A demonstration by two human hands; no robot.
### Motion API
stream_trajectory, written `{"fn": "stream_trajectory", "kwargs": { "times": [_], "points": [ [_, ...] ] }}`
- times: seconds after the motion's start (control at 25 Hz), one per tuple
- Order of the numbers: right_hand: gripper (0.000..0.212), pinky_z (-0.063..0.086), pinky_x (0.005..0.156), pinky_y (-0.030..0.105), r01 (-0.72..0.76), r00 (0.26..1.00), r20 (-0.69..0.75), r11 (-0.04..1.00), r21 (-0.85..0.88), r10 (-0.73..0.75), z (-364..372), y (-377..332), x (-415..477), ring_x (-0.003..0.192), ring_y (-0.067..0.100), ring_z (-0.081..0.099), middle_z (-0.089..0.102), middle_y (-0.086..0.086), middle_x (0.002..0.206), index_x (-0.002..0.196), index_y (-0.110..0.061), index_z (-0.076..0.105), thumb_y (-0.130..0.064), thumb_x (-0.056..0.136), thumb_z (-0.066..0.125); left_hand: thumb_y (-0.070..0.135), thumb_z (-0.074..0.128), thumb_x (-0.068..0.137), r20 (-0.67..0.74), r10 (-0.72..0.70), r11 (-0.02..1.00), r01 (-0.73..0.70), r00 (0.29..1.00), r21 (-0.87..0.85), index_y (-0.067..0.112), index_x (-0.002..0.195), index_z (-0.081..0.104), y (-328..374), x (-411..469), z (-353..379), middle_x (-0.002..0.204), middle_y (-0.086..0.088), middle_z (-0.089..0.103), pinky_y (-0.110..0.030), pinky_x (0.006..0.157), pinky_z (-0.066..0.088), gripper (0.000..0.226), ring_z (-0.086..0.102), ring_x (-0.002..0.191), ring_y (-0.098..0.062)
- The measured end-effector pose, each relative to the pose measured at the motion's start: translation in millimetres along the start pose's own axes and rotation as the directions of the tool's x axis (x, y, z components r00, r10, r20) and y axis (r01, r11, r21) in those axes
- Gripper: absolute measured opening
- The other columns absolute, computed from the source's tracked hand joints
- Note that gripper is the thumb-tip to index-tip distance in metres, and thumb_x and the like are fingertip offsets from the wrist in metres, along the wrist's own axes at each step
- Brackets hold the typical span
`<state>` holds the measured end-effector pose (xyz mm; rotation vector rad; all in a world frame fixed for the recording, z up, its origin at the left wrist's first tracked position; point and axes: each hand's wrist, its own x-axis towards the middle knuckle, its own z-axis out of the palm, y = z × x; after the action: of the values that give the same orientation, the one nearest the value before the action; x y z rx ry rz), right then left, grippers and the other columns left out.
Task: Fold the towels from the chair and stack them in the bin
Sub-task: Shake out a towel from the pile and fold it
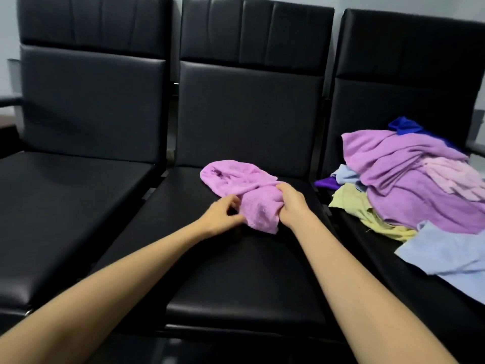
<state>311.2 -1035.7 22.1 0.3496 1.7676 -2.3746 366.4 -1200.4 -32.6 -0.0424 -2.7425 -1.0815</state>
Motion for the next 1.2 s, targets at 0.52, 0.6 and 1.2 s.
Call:
{"fn": "stream_trajectory", "kwargs": {
  "times": [0.52, 0.6, 1.2],
  "points": [
    [0.018, 0.046, 0.066, 0.031, 0.294, 0.946, 0.011, 0.841, -0.455, -0.324, -8.5, -2.1, -11.0, 0.075, 0.024, 0.059, 0.063, 0.009, 0.081, 0.079, -0.012, 0.069, -0.001, 0.08, 0.054, -0.003, 0.044, 0.089, -0.307, 0.077, 0.99, -0.11, 0.949, -0.092, 0.009, 0.111, 0.065, 29.6, -8.7, -29.6, 0.093, 0.0, 0.064, -0.007, 0.063, 0.036, 0.033, 0.055, 0.085, -0.01],
    [0.021, 0.045, 0.081, 0.031, 0.327, 0.875, -0.026, 0.631, -0.703, -0.483, -6.9, -5.6, -15.6, 0.097, 0.028, 0.057, 0.059, 0.009, 0.106, 0.095, -0.011, 0.071, -0.013, 0.083, 0.054, -0.005, 0.039, 0.09, -0.366, 0.031, 0.959, -0.131, 0.93, -0.252, 0.013, 0.101, 0.062, 37.3, -9.3, -42.1, 0.09, 0.001, 0.063, -0.003, 0.06, 0.039, 0.031, 0.058, 0.077, -0.002],
    [0.031, 0.039, 0.089, 0.034, 0.46, 0.837, 0.502, -0.217, -0.861, -0.217, 6.5, -16.9, -42.9, 0.112, 0.03, 0.054, 0.061, 0.009, 0.116, 0.106, -0.015, 0.061, -0.002, 0.082, 0.046, 0.024, 0.058, 0.078, -0.087, 0.074, 0.99, -0.062, 0.993, 0.128, 0.012, 0.072, 0.064, 27.6, -6.1, -89.2, 0.065, -0.002, 0.055, -0.028, 0.064, 0.043, 0.015, 0.051, 0.07, -0.013]
  ]
}}
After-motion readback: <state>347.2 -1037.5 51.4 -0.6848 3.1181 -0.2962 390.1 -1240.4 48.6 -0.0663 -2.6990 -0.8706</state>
